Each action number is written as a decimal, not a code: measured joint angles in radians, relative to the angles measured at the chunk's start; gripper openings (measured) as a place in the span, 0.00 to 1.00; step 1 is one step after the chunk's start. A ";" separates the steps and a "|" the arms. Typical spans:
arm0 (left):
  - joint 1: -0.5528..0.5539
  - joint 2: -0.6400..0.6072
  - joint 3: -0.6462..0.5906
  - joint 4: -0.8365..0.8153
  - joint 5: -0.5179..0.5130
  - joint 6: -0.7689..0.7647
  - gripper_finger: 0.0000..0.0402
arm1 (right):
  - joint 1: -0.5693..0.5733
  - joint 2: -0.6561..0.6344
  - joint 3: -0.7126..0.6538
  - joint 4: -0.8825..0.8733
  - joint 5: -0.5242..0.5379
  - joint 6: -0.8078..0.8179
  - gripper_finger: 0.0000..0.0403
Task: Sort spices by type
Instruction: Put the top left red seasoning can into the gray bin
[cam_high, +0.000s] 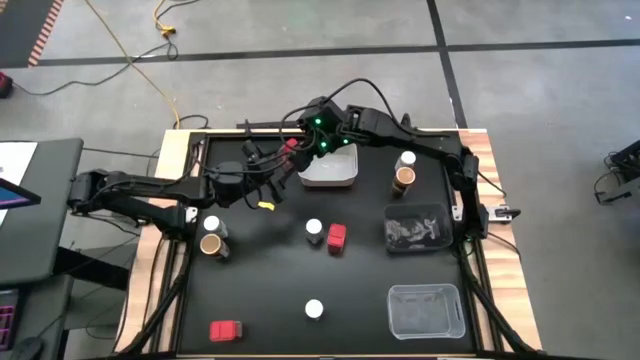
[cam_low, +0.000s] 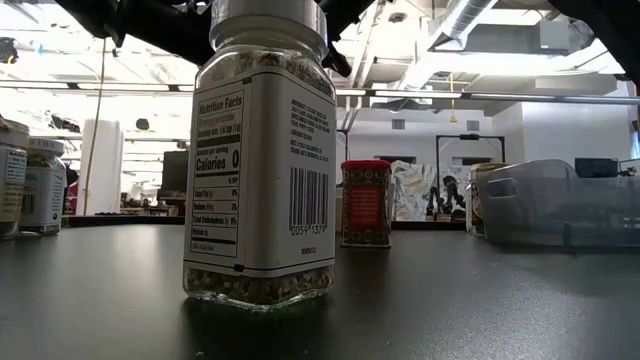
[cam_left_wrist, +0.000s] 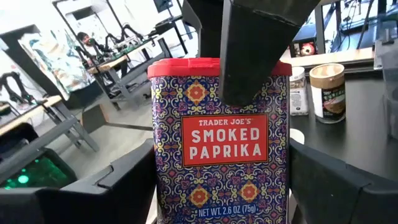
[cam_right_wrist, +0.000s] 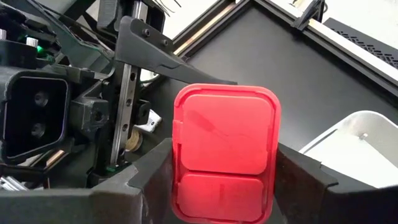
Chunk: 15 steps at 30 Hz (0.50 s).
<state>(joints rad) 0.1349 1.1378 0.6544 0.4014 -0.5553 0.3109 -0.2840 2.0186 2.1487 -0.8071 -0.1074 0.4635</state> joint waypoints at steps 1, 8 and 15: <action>0.000 0.000 0.000 -0.001 -0.001 0.013 0.78 | 0.000 0.000 0.000 -0.001 0.000 -0.001 0.61; 0.000 0.001 0.000 -0.017 -0.003 0.023 0.87 | 0.000 0.000 0.000 0.000 0.002 -0.011 0.62; 0.000 0.001 -0.001 -0.017 -0.007 0.018 0.92 | -0.010 -0.001 0.000 -0.007 0.004 -0.024 0.62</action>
<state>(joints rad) 0.1349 1.1385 0.6533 0.3847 -0.5626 0.3289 -0.2939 2.0173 2.1487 -0.8142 -0.1033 0.4394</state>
